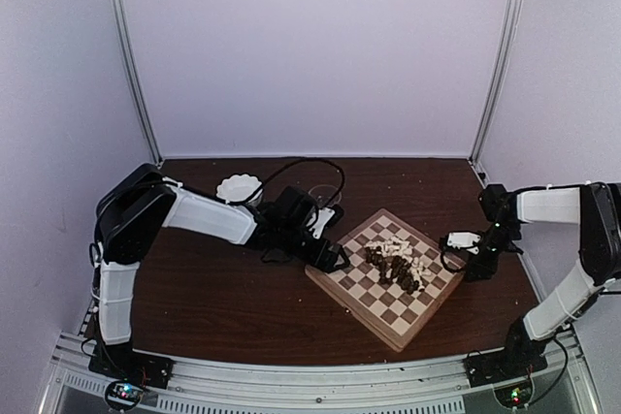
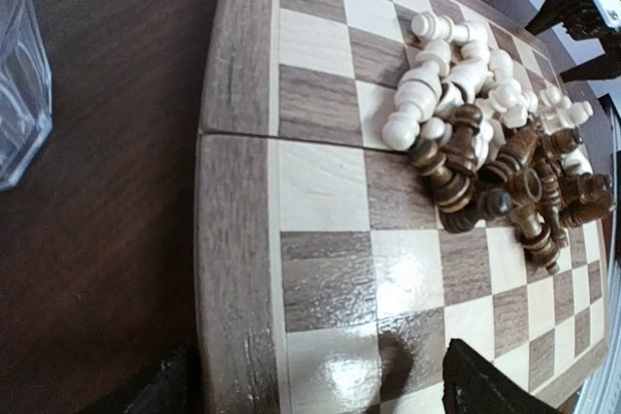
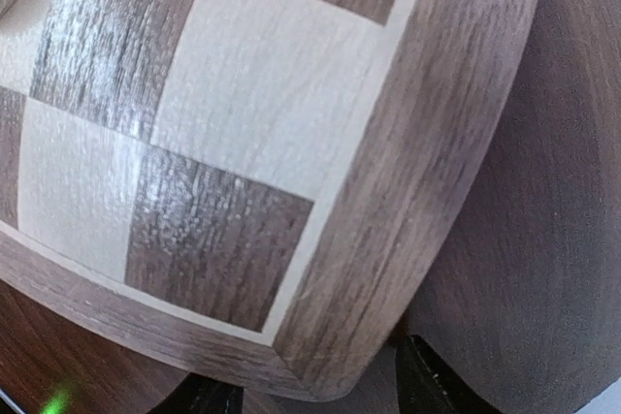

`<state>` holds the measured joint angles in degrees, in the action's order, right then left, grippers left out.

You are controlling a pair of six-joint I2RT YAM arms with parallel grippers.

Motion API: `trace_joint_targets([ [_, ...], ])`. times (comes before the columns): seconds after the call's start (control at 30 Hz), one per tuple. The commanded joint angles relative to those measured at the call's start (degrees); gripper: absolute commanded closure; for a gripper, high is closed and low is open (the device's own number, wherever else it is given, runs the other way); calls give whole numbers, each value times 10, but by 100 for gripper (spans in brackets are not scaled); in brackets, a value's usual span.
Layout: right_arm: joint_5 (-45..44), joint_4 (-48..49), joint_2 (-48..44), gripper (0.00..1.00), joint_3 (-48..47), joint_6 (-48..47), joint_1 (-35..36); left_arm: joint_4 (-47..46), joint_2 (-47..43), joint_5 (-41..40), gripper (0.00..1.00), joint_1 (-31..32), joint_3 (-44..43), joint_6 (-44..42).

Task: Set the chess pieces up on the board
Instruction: Adjust the chessboard at the center of the board.

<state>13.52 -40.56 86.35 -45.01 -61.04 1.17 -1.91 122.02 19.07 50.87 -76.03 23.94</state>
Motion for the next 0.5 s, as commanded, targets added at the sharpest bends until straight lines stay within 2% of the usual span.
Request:
trace_joint_targets([
  [0.0,12,36,28,45,-26,19,31,15,-63,24,14,33,46,17],
  [0.2,-4,41,76,45,-80,46,91,15,-129,16,14,62,108,45],
  [0.47,-32,35,140,46,-142,64,175,49,-166,-14,16,103,167,76],
])
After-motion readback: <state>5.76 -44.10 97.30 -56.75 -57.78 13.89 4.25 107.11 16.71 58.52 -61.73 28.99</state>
